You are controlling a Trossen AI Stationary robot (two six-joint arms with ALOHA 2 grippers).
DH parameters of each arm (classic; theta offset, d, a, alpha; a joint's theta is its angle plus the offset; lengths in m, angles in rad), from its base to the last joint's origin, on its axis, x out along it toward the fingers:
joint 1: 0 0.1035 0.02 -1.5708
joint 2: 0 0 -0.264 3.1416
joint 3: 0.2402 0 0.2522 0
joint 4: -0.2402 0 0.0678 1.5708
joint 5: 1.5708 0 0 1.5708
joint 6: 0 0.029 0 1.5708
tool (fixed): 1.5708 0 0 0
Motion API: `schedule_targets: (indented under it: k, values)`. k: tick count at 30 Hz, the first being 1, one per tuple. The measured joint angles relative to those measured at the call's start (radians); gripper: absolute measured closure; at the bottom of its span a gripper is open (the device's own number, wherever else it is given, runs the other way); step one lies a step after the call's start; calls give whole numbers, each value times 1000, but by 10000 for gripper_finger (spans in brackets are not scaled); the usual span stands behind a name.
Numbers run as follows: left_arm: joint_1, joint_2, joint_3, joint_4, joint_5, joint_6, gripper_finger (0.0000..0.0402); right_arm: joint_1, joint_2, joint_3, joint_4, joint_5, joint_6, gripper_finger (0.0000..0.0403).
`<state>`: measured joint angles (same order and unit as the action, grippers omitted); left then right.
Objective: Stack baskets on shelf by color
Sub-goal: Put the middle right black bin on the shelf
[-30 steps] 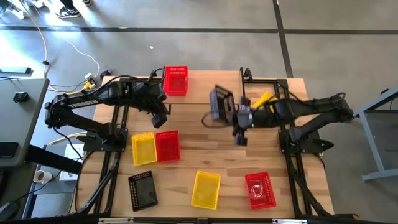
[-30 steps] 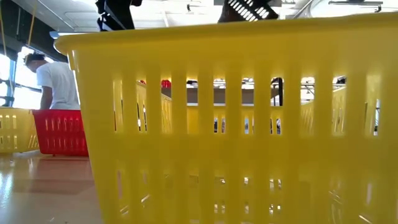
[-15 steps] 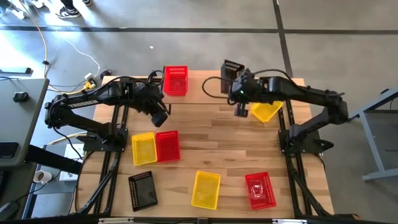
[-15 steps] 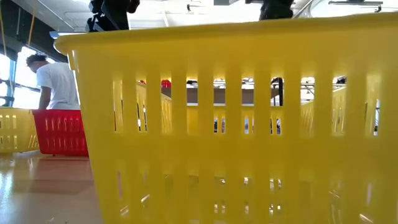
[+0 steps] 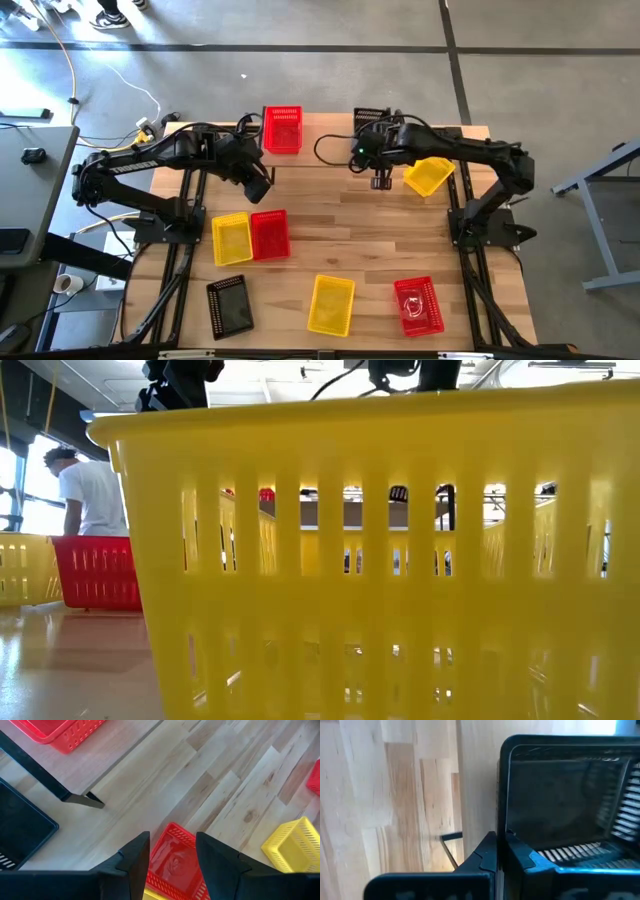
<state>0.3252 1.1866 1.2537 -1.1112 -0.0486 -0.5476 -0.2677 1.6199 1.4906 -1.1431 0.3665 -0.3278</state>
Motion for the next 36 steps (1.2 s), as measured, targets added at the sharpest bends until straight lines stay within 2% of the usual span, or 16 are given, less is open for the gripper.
schedule_targets:
  k: [14,22,36]
  values:
    - [0,0,0,0,0,-3,252,0,4,1,-31,17,-10,403]
    - [0,0,0,0,0,0,252,0,4,47,-54,-9,16,403]
    - [1,0,0,0,9,0,252,-2,4,48,-51,-56,15,403]
